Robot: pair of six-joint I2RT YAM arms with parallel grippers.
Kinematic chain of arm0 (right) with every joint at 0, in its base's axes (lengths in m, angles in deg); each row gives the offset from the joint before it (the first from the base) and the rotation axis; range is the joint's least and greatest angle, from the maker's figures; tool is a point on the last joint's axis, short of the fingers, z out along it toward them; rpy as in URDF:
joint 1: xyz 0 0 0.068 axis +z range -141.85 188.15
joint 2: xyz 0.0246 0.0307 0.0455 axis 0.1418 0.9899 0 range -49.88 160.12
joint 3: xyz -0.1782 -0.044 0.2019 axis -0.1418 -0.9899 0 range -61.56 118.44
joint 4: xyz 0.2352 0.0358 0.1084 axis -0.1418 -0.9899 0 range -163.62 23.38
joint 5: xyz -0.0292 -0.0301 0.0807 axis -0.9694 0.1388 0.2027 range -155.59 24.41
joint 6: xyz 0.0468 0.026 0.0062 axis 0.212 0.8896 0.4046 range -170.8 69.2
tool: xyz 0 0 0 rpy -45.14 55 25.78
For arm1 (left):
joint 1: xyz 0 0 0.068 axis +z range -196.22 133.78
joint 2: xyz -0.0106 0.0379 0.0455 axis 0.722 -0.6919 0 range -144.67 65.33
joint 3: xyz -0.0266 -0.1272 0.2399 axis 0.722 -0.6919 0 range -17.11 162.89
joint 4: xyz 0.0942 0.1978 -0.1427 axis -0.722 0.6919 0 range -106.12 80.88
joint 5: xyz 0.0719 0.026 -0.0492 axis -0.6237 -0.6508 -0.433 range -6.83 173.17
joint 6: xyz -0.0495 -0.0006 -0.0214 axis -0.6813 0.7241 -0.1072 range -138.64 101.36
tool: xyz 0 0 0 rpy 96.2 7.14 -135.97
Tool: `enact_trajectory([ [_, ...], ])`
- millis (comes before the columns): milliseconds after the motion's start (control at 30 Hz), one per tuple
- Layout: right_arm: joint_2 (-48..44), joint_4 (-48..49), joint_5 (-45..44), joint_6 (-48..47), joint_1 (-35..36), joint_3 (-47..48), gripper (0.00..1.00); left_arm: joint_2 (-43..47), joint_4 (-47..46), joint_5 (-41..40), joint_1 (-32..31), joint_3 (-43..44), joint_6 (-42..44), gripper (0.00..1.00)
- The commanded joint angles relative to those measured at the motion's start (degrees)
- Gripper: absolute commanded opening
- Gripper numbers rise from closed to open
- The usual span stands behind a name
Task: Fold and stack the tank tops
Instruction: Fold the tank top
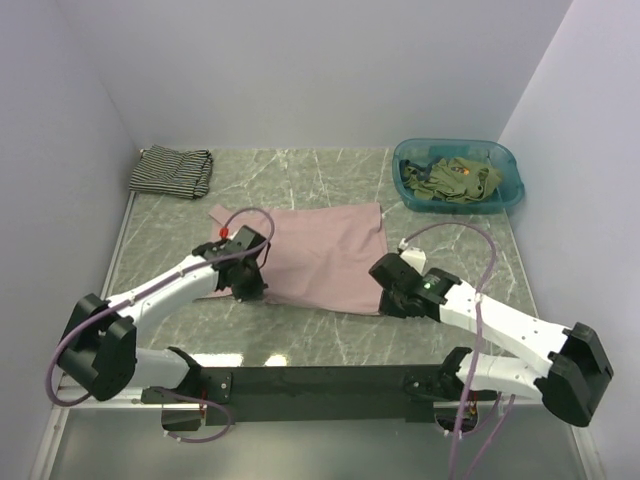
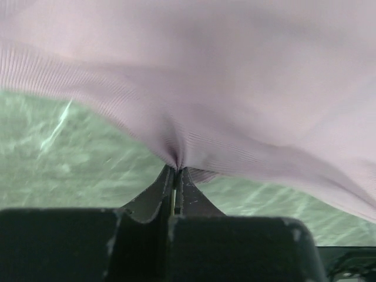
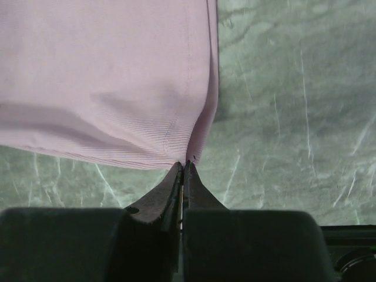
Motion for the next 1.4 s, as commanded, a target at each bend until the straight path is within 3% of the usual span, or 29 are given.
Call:
enact_trajectory([
  [0, 3.44, 2.44, 0.50, -5.53, -3.48, 3.45, 0.00, -2.68, 2.27, -2.90, 0.33, 5.93, 3.98, 0.01],
  [367, 12.50, 10.79, 4.38, -15.47, -16.58, 10.57, 0.00, -14.63, -2.82, 3.25, 7.00, 17.53, 9.33, 0.01],
  [633, 20.50, 15.28, 6.58, -17.76, -20.19, 12.95, 0.00, -24.73, -3.62, 7.29, 9.65, 25.09, 13.47, 0.01],
  [900, 25.42, 18.62, 7.90, -18.29, -22.30, 13.12, 0.00, -28.18, -4.15, 9.84, 10.71, 26.42, 13.47, 0.01],
  [967, 26.13, 19.23, 8.08, -18.46, -22.83, 13.65, 0.07, -28.44, -4.15, 10.37, 11.06, 26.59, 13.65, 0.01],
  [1000, 26.22, 19.41, 7.90, -18.20, -22.92, 13.74, 0.13, -28.35, -4.15, 10.63, 11.32, 26.77, 13.73, 0.09],
  [1033, 26.13, 19.59, 7.73, -18.20, -23.27, 13.83, 0.27, -27.48, -4.41, 10.81, 11.50, 26.77, 14.08, 0.15],
  [1067, 25.61, 19.85, 7.55, -18.29, -23.27, 14.00, 0.33, -26.78, -4.85, 10.64, 11.67, 26.77, 14.17, 0.25],
  [1133, 24.90, 19.94, 6.33, -18.20, -23.36, 14.53, 0.43, -24.85, -4.85, 10.11, 12.55, 27.12, 14.44, 0.33],
  [1267, 22.89, 19.15, 4.13, -18.29, -23.45, 15.93, 0.47, -23.17, -4.06, 8.97, 14.04, 28.96, 14.88, 0.48],
  [1367, 19.89, 20.03, 2.98, -17.76, -23.53, 15.94, 0.49, -21.68, -3.36, 6.77, 15.98, 30.99, 13.13, 0.48],
])
